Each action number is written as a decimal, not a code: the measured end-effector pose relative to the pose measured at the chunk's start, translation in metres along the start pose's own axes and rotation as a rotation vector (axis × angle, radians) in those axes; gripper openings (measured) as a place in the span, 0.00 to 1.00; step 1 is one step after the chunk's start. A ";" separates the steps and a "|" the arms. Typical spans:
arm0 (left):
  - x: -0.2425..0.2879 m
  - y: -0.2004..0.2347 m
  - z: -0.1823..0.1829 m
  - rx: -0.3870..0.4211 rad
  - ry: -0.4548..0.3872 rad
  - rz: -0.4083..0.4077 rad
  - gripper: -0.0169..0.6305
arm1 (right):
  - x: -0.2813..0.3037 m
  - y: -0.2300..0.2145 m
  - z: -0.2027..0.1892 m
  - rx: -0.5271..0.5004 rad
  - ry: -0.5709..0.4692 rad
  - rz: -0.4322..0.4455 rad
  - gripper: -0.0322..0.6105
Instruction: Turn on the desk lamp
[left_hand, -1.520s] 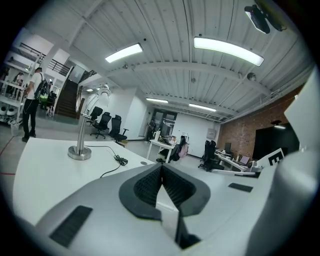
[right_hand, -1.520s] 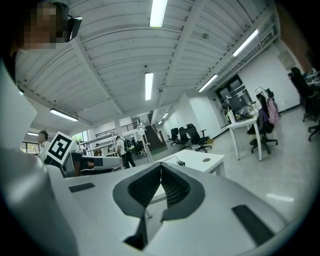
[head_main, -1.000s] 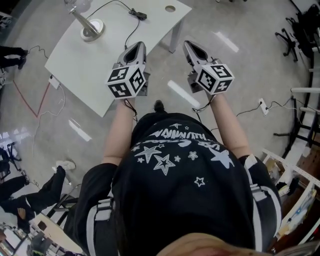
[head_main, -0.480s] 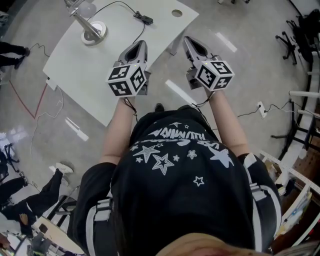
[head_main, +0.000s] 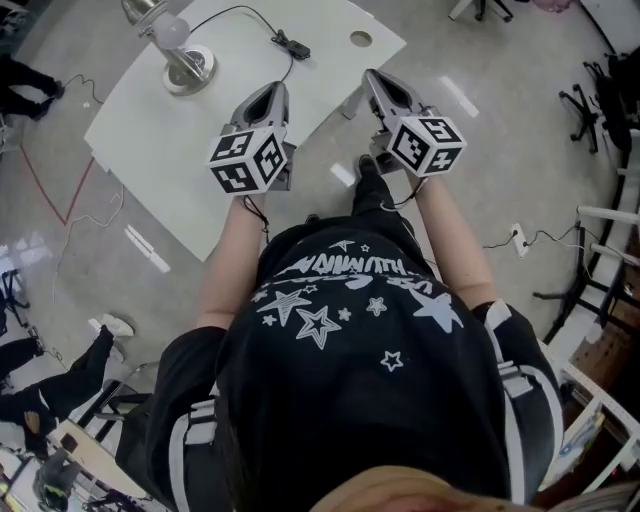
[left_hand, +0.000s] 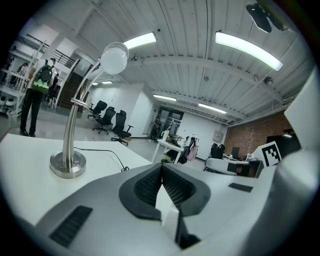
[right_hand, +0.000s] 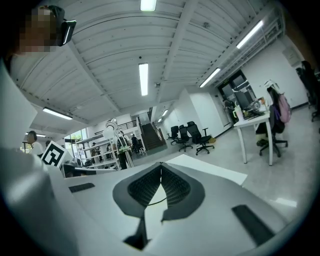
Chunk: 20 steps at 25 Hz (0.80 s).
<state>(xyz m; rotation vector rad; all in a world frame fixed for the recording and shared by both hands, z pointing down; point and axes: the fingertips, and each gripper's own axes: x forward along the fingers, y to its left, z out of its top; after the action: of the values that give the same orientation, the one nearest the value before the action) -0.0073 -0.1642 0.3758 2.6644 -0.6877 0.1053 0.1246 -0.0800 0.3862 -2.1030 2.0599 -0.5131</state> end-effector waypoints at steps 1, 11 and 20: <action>0.005 0.002 0.001 0.000 -0.005 0.014 0.04 | 0.007 -0.004 0.004 -0.007 0.001 0.016 0.06; 0.055 0.035 0.013 -0.035 -0.035 0.199 0.04 | 0.093 -0.045 0.025 -0.022 0.077 0.188 0.06; 0.085 0.043 0.019 -0.061 -0.050 0.342 0.04 | 0.159 -0.062 0.046 -0.030 0.142 0.351 0.06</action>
<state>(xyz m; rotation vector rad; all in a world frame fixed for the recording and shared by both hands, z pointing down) 0.0464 -0.2443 0.3868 2.4747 -1.1381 0.1076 0.1984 -0.2405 0.3864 -1.7042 2.4585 -0.5914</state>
